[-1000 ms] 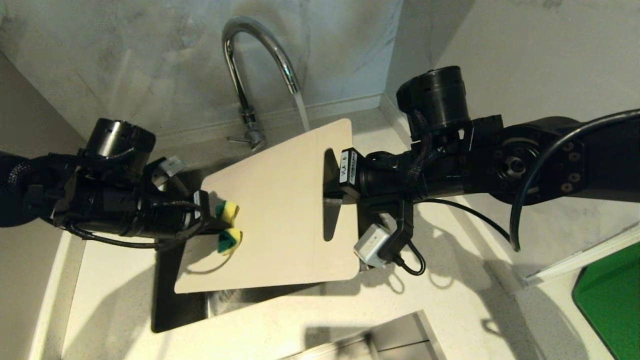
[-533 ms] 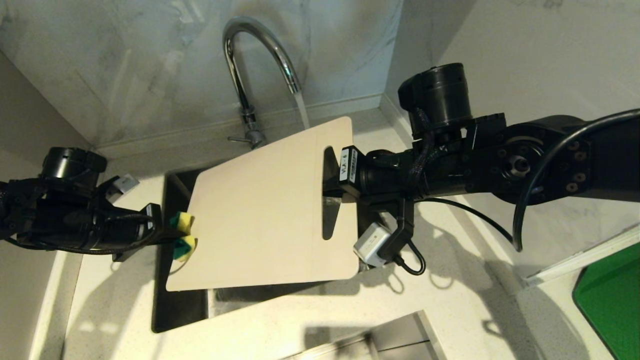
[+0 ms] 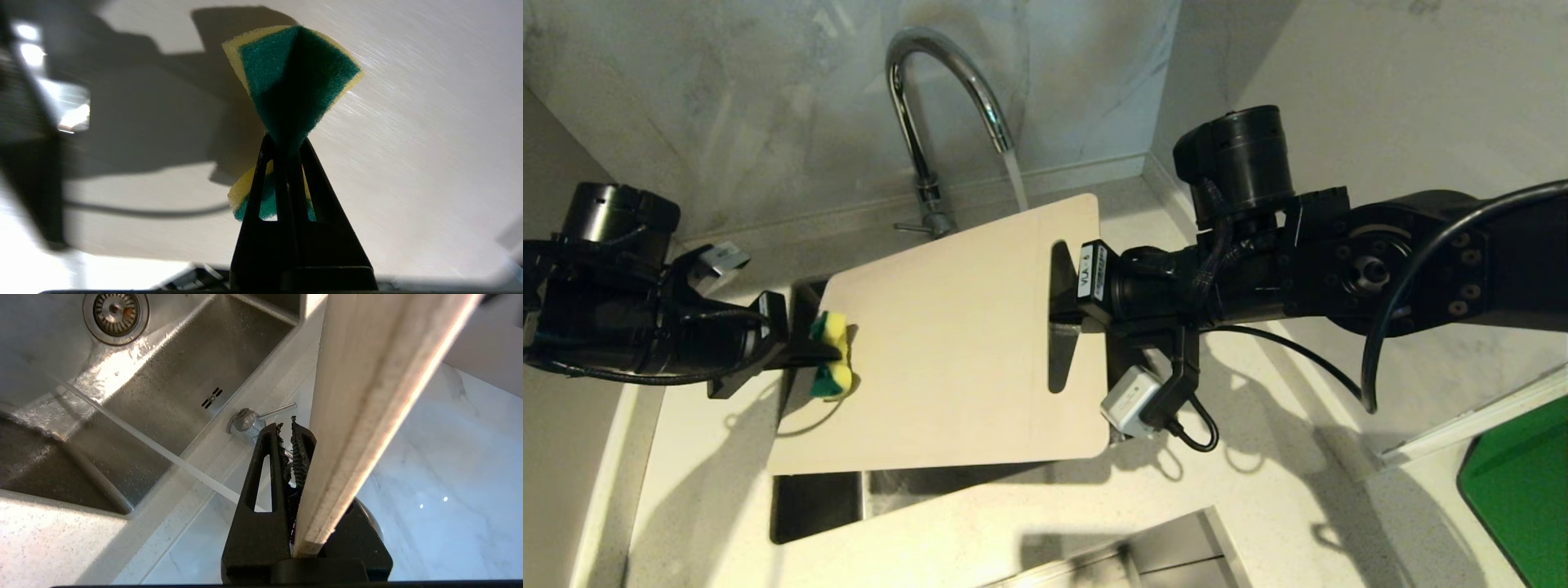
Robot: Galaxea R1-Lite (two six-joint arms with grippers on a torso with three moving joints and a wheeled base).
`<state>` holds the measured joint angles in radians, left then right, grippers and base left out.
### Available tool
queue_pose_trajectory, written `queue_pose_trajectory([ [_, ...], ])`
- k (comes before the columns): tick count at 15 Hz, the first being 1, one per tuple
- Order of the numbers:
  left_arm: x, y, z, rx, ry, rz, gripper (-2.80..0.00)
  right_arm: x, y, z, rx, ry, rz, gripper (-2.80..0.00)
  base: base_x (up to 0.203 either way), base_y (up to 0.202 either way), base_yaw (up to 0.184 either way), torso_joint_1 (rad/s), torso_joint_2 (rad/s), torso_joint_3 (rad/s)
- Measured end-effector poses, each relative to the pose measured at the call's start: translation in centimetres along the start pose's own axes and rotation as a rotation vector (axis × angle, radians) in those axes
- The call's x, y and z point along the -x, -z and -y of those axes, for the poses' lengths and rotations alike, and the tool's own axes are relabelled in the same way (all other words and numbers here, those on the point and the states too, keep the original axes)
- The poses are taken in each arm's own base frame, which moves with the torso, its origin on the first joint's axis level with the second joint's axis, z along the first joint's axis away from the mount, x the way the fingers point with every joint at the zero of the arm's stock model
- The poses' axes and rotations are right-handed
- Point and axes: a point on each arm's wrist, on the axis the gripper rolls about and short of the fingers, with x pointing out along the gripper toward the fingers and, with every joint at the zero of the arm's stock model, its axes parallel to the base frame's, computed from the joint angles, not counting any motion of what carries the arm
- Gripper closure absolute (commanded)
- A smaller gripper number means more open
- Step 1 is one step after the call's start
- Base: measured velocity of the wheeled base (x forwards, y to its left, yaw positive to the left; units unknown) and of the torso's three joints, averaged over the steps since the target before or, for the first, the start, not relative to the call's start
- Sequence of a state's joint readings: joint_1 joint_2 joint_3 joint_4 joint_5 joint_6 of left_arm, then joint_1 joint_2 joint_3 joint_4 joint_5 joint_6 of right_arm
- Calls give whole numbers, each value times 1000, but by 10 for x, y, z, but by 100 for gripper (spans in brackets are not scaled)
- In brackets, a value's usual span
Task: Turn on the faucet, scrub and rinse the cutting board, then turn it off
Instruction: Scrub the cutting board underwater
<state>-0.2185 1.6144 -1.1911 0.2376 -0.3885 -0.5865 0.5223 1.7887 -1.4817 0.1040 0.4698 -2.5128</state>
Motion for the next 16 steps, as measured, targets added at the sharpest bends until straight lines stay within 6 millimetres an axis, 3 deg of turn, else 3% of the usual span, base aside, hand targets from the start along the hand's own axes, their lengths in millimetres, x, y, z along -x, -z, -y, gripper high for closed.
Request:
queue_pose_trajectory([
  [3,15,25,57,-42,110,-64,0,0,2,1,-2,-5,-11,0,0,0,0,0,0,0],
  [6,22,56,97,-101,145,-89,0,1,3,2,-18,-6,-20,0,0,0,0,0,0,0],
  [9,14,72,96,-131,99,-95,0,3,4,4,-24,-2,-26,0,0,0,0,0,0,0],
  [16,-16,83,67,-169,46,-15,0,4,4,3,-25,-6,-26,0,0,0,0,0,0,0],
])
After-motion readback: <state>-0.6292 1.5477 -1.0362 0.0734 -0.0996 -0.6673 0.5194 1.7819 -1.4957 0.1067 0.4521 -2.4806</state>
